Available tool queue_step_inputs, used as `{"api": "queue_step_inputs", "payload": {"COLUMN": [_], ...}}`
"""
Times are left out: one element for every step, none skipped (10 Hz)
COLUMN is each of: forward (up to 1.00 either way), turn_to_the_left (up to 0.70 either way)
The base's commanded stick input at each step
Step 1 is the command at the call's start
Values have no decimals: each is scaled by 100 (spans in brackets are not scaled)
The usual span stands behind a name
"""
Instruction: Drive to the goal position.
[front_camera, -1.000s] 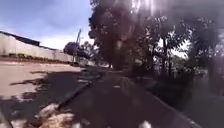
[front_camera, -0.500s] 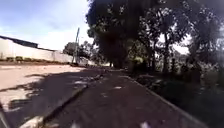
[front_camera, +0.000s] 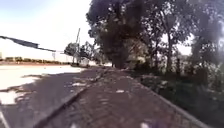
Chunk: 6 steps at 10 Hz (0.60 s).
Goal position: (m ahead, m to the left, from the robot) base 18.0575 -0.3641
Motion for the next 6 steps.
{"api": "queue_step_inputs", "payload": {"forward": [70,70,70,70,70,70], "turn_to_the_left": [0,0,0,0,0,0]}}
